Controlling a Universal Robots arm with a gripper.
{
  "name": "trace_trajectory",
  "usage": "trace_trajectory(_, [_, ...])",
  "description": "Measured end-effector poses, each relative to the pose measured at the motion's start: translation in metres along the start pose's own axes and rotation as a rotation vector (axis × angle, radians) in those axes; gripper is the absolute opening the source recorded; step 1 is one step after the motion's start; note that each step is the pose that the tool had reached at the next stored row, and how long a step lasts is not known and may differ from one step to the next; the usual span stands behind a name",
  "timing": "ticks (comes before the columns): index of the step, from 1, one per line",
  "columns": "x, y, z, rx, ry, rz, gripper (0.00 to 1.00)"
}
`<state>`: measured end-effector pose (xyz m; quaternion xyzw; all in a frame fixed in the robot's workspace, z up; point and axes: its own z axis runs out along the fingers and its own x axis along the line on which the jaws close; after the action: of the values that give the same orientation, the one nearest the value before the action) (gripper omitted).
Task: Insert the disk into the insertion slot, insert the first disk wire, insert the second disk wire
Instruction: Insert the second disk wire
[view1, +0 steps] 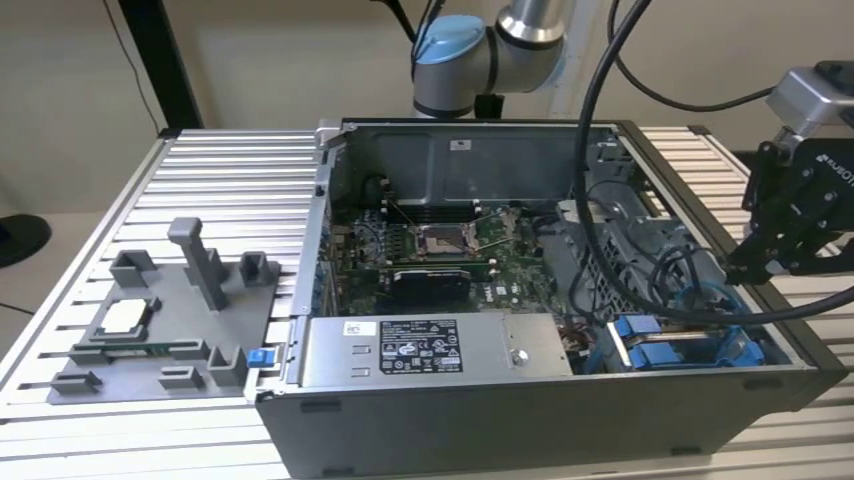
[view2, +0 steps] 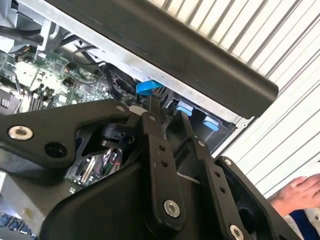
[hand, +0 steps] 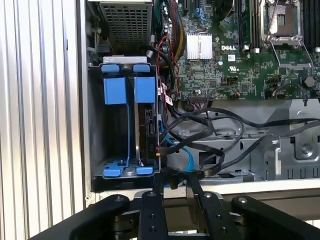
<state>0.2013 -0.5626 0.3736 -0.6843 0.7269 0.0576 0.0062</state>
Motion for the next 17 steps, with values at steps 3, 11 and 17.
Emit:
trace_trajectory(3, [0.0001,-0.0004,0.0009,-0.0003,0.0001,0.0,1.0])
trace_trajectory(11, [0.0004,-0.0007,0.0038,-0.0005,0.0003,0.0,1.0])
trace_trajectory(17, [0.0004,-0.0007,0.0042,-0.0005,0.0003,0.0,0.0])
